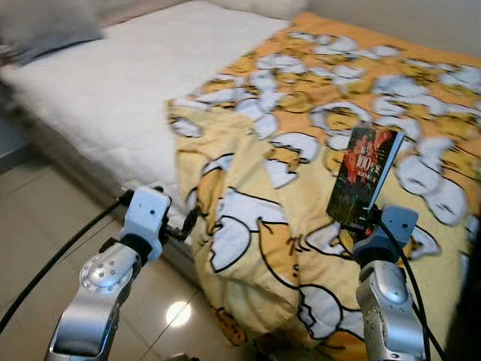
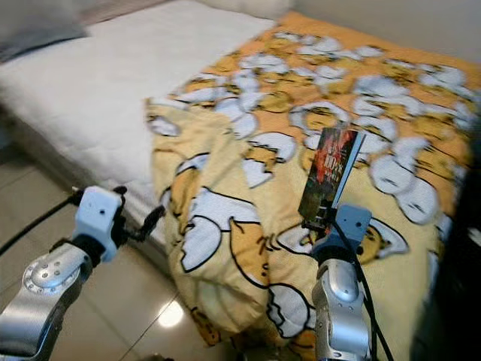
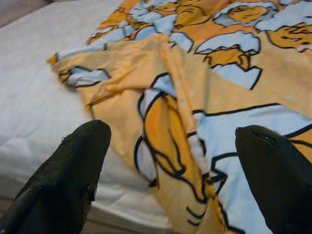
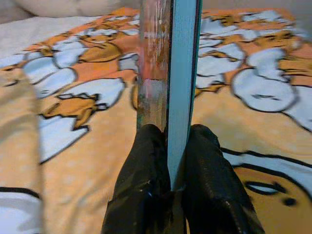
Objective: Clean up the room
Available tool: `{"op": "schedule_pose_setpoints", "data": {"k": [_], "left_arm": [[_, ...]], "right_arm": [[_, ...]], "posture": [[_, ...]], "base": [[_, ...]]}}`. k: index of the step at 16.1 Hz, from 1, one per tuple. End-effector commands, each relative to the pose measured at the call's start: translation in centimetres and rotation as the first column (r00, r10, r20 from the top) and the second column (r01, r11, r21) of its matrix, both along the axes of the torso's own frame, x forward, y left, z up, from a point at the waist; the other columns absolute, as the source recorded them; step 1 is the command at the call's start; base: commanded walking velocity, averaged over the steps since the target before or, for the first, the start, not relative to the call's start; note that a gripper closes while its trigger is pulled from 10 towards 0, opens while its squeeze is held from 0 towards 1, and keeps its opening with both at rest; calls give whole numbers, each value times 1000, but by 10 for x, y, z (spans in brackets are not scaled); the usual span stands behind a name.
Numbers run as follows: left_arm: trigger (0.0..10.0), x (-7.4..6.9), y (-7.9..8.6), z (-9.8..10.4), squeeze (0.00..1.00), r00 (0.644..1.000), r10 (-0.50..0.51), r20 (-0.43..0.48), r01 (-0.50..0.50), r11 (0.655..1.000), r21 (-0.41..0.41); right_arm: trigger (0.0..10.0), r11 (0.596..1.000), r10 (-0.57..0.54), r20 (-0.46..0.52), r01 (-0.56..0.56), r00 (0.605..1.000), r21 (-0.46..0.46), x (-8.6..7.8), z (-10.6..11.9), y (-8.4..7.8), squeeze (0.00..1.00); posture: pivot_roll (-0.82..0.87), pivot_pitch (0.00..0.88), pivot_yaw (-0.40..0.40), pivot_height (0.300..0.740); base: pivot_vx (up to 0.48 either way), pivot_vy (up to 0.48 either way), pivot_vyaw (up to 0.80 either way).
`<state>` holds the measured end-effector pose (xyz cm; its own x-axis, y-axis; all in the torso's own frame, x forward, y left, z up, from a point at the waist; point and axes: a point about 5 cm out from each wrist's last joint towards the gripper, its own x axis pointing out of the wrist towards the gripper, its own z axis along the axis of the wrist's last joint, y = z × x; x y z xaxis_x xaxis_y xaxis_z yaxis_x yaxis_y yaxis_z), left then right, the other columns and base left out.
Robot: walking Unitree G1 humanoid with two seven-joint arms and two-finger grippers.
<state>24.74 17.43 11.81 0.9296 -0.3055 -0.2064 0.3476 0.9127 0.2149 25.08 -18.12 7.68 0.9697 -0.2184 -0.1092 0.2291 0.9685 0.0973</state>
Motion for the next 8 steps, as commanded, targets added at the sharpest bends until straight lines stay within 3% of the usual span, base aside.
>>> {"op": "schedule_pose_setpoints", "data": {"k": [1, 4, 5, 6, 7, 8], "left_arm": [[10000, 1, 2, -1, 1000, 1000, 15, -14, -15, 1000, 1], [10000, 1, 3, -3, 973, 999, 33, -30, -33, 999, -6], [10000, 2, 4, -3, 831, 999, 45, -28, -45, 999, -12], [10000, 3, 4, -3, 761, 998, 55, -23, -56, 998, -19], [10000, 3, 3, -2, 463, 998, 67, -17, -68, 997, -25], [10000, 3, 3, -2, 0, 996, 83, -13, -83, 996, -28]], "right_arm": [[10000, 1000, -3, 35, 4, 999, -27, 1, 10, 1, 0], [10000, 1000, 19, 44, -18, 999, -10, 2, 10, 9, 0], [10000, 999, 36, 48, -35, 998, -20, 6, 12, 13, 0], [10000, 998, 55, 52, -55, 997, -6, 9, 13, 15, 0], [10000, 998, 66, 48, -66, 997, -6, 10, 13, 15, 0], [10000, 998, 65, 44, -65, 997, 4, 12, 11, 14, 0]], "posture": [[-50, 0, 15, 740], [-53, 0, 19, 740], [-44, 0, 4, 740], [-38, 0, -5, 740], [-36, 0, -13, 740], [-28, 0, -24, 740]], "base": [[0, 0, -800], [0, 0, -800], [0, 0, -800], [0, 0, -800], [0, 0, -800], [0, 0, -800]]}}
